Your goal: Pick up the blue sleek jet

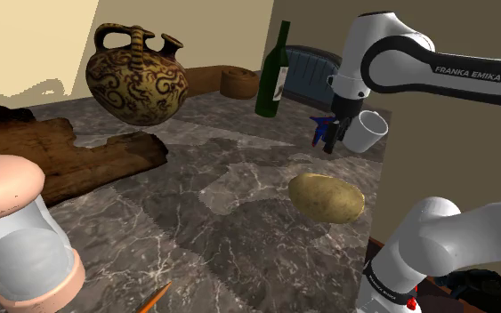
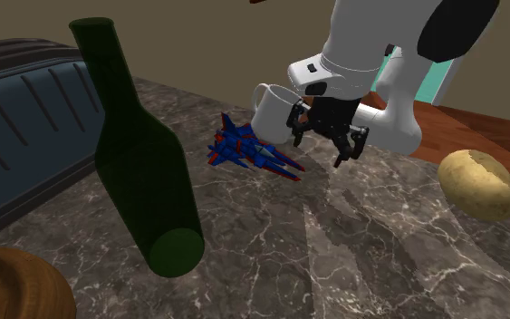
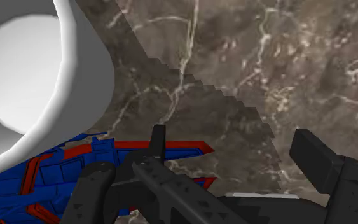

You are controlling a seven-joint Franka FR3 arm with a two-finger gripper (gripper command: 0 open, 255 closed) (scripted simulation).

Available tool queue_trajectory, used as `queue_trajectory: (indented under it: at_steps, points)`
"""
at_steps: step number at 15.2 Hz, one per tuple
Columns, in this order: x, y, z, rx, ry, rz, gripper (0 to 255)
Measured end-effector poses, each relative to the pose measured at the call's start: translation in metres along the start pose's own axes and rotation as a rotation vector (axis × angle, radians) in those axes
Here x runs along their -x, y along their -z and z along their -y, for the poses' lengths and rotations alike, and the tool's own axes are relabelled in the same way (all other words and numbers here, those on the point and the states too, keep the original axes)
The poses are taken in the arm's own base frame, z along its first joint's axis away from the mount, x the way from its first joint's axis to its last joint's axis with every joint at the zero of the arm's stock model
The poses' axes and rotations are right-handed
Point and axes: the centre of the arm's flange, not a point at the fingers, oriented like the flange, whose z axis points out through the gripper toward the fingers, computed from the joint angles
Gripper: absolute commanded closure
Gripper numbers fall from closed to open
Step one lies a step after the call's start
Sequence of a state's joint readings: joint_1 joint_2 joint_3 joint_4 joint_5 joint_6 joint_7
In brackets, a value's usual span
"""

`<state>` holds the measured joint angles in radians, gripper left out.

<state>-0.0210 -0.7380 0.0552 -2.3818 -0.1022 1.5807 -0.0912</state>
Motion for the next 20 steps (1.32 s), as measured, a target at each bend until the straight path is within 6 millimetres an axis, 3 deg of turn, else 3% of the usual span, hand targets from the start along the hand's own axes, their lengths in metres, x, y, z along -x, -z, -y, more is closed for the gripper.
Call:
queue_trajectory:
  at_steps: [2, 6, 17, 20]
  points:
    - [-0.004, 0.002, -0.005, 0.003, 0.001, 0.003, 0]
    - [-0.033, 0.009, -0.036, 0.023, 0.007, 0.024, 0]
    - [-0.141, 0.031, -0.136, 0.090, 0.027, 0.091, 0]
    - [-0.153, 0.027, -0.143, 0.097, 0.029, 0.099, 0]
